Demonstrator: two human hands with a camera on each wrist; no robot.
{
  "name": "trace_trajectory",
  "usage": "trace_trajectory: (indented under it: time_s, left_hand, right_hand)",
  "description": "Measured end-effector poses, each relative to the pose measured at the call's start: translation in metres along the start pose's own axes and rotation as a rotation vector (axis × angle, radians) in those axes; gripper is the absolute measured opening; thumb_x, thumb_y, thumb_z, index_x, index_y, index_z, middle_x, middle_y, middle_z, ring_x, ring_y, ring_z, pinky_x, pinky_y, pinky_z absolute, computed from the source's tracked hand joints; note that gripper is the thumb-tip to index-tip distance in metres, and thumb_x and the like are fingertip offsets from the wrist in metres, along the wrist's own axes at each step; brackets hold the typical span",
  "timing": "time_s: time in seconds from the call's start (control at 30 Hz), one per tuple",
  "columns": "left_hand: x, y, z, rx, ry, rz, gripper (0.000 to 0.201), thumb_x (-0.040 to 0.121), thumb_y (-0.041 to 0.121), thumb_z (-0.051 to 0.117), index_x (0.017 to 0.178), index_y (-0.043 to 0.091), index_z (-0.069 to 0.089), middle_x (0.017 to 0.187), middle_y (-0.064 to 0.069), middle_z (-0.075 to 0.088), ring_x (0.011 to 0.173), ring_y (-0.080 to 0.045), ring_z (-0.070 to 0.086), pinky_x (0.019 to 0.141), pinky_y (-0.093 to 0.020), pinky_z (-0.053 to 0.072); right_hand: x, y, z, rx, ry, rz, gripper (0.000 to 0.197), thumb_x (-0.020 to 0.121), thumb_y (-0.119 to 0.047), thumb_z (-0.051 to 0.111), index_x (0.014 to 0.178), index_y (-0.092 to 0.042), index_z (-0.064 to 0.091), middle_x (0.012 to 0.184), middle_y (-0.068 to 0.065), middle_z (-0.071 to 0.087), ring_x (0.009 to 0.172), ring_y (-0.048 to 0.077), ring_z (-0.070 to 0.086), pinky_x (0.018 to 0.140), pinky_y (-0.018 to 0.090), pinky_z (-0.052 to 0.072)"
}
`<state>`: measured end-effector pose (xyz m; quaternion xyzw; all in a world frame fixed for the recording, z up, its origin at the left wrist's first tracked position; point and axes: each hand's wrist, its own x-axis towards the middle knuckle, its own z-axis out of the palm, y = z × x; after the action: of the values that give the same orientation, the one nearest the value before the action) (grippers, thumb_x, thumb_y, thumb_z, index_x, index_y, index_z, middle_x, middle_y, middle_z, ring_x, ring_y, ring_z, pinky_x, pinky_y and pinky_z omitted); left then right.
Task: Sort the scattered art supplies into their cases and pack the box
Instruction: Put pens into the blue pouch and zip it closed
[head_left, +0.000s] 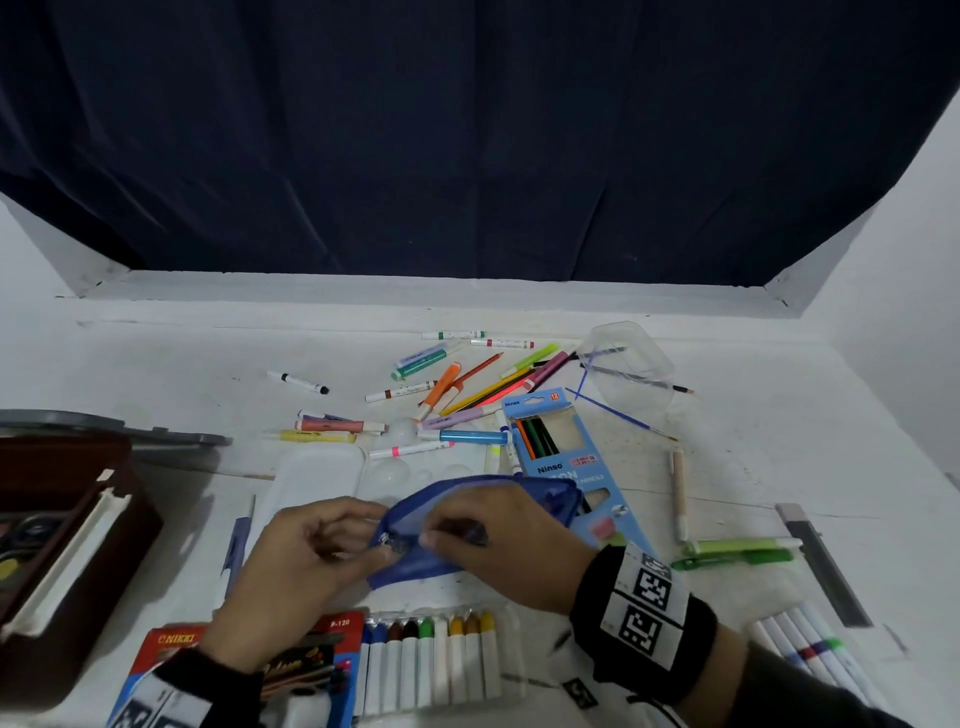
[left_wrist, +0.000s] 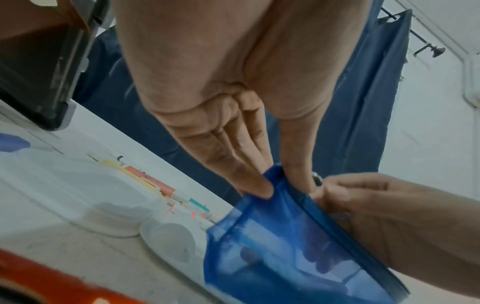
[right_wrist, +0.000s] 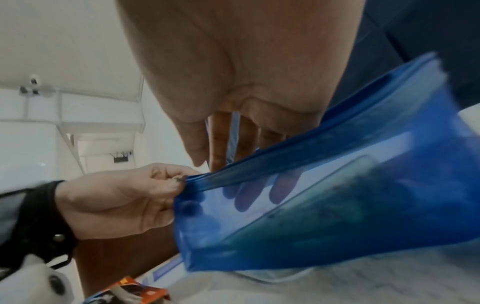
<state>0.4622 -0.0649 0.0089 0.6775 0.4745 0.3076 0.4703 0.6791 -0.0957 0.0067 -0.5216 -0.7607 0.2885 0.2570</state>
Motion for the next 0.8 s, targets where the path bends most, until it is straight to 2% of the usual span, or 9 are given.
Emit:
trace_trajectory:
  time_s: [0.07, 0.17, 0.27, 0.33, 0.43, 0.53, 0.63, 0.7, 0.8]
  left_hand:
    - [0.001, 0.004, 0.001, -0.054, 0.045, 0.091, 0.037, 0.074, -0.002, 0.078, 0.087, 0.032, 0.079, 0.084, -0.002, 0.078, 0.080, -0.017, 0.075, 0.076, -0.025, 0.060]
    - [0.000, 0.011, 0.001, -0.088, 0.068, 0.201, 0.041, 0.079, -0.007, 0.073, 0.092, 0.032, 0.079, 0.086, 0.000, 0.079, 0.083, -0.017, 0.075, 0.076, -0.026, 0.060]
    - [-0.001, 0.012, 0.003, -0.040, 0.053, 0.269, 0.034, 0.080, 0.001, 0.077, 0.095, 0.031, 0.080, 0.086, -0.001, 0.078, 0.082, -0.026, 0.074, 0.076, -0.037, 0.060]
    - [0.000, 0.013, 0.004, -0.014, 0.069, 0.294, 0.023, 0.080, 0.007, 0.080, 0.093, 0.026, 0.081, 0.085, 0.000, 0.078, 0.078, -0.025, 0.072, 0.073, -0.038, 0.058]
    - [0.000, 0.016, 0.004, 0.071, 0.053, 0.343, 0.015, 0.076, 0.020, 0.074, 0.089, 0.025, 0.080, 0.081, 0.008, 0.076, 0.074, -0.013, 0.069, 0.066, -0.025, 0.054]
    - [-0.003, 0.016, 0.003, 0.172, 0.021, 0.363, 0.014, 0.075, 0.024, 0.075, 0.087, 0.029, 0.079, 0.080, 0.015, 0.074, 0.076, -0.008, 0.067, 0.065, -0.011, 0.048]
    - [-0.005, 0.015, 0.002, 0.194, 0.030, 0.375, 0.014, 0.074, 0.029, 0.074, 0.087, 0.032, 0.078, 0.080, 0.016, 0.073, 0.076, -0.007, 0.067, 0.066, -0.011, 0.047]
    - [-0.005, 0.016, 0.002, 0.210, 0.046, 0.395, 0.014, 0.074, 0.030, 0.075, 0.087, 0.032, 0.078, 0.079, 0.016, 0.072, 0.076, -0.007, 0.066, 0.065, -0.011, 0.046]
    - [-0.006, 0.021, 0.001, 0.230, 0.050, 0.409, 0.014, 0.074, 0.037, 0.071, 0.086, 0.032, 0.078, 0.079, 0.017, 0.071, 0.075, -0.005, 0.064, 0.063, -0.008, 0.043]
  right_hand:
    - [0.002, -0.015, 0.002, 0.037, 0.020, -0.023, 0.023, 0.098, -0.039, 0.053, 0.098, -0.020, 0.067, 0.090, -0.006, 0.066, 0.081, 0.008, 0.057, 0.075, 0.031, 0.048]
    - [0.005, -0.031, 0.002, 0.045, 0.119, -0.031, 0.031, 0.095, -0.051, 0.052, 0.092, -0.022, 0.063, 0.083, -0.005, 0.064, 0.077, 0.011, 0.058, 0.072, 0.041, 0.049]
    - [0.005, -0.039, -0.004, 0.045, 0.223, -0.046, 0.035, 0.089, -0.054, 0.060, 0.083, -0.019, 0.062, 0.076, -0.006, 0.061, 0.074, 0.010, 0.056, 0.069, 0.036, 0.049]
    - [0.006, -0.041, -0.007, -0.020, 0.220, -0.053, 0.032, 0.090, -0.049, 0.060, 0.081, -0.019, 0.063, 0.075, -0.007, 0.060, 0.073, 0.009, 0.054, 0.068, 0.035, 0.049]
    - [0.007, -0.038, -0.014, -0.139, 0.136, -0.044, 0.024, 0.097, -0.035, 0.053, 0.084, -0.018, 0.065, 0.077, -0.003, 0.060, 0.073, 0.011, 0.053, 0.069, 0.039, 0.047]
    - [0.004, -0.038, -0.020, -0.222, 0.036, -0.054, 0.024, 0.099, -0.037, 0.052, 0.089, -0.019, 0.065, 0.082, -0.003, 0.060, 0.076, 0.011, 0.053, 0.071, 0.037, 0.046]
    - [0.000, -0.043, -0.023, -0.193, 0.033, -0.081, 0.028, 0.092, -0.048, 0.059, 0.090, -0.021, 0.066, 0.084, -0.006, 0.059, 0.077, 0.009, 0.053, 0.068, 0.031, 0.045]
    - [-0.002, -0.044, -0.024, -0.196, 0.027, -0.097, 0.026, 0.092, -0.045, 0.061, 0.091, -0.020, 0.065, 0.085, -0.005, 0.058, 0.077, 0.010, 0.052, 0.068, 0.032, 0.045]
    - [-0.001, -0.043, -0.026, -0.269, 0.008, -0.117, 0.022, 0.098, -0.036, 0.054, 0.094, -0.018, 0.067, 0.086, -0.002, 0.059, 0.077, 0.014, 0.053, 0.069, 0.036, 0.045]
